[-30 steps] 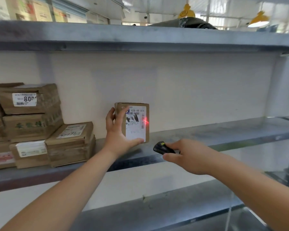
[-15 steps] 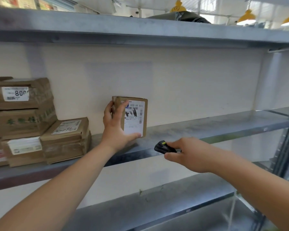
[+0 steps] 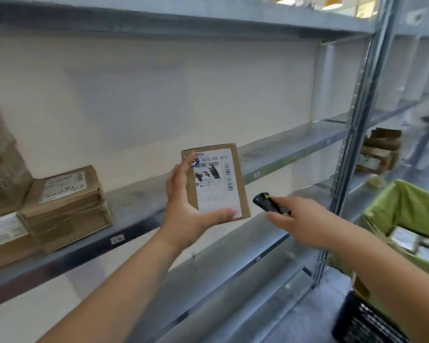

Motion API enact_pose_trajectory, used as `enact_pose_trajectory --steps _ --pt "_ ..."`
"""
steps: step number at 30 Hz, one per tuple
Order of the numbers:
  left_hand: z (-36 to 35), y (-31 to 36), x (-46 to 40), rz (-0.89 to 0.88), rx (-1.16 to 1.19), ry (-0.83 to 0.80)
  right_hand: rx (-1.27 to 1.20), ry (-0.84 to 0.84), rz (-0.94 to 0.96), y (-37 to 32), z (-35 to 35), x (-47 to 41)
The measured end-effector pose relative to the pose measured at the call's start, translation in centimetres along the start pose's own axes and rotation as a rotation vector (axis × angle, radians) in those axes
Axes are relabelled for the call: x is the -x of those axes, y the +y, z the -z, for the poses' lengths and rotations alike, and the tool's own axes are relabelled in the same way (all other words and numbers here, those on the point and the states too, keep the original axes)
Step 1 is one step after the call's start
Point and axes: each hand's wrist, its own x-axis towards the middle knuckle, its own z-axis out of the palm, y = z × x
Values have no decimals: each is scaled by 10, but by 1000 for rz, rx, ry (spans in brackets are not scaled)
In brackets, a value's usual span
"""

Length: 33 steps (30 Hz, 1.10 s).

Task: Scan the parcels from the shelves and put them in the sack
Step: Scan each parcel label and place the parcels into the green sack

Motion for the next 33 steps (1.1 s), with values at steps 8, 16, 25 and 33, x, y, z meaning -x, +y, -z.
enact_pose_trajectory --steps 8,16,25,33 --pt "-91 -36 85 108 131 -334 -125 167 -379 59 -59 121" --pt "-192 -64 163 282 295 -598 -183 344 -718 123 -115 222" --pt "-321 -58 164 315 364 -801 -318 298 -917 224 -100 269" --pt "-425 -42 130 277 185 -818 -286 299 -962 313 -43 251"
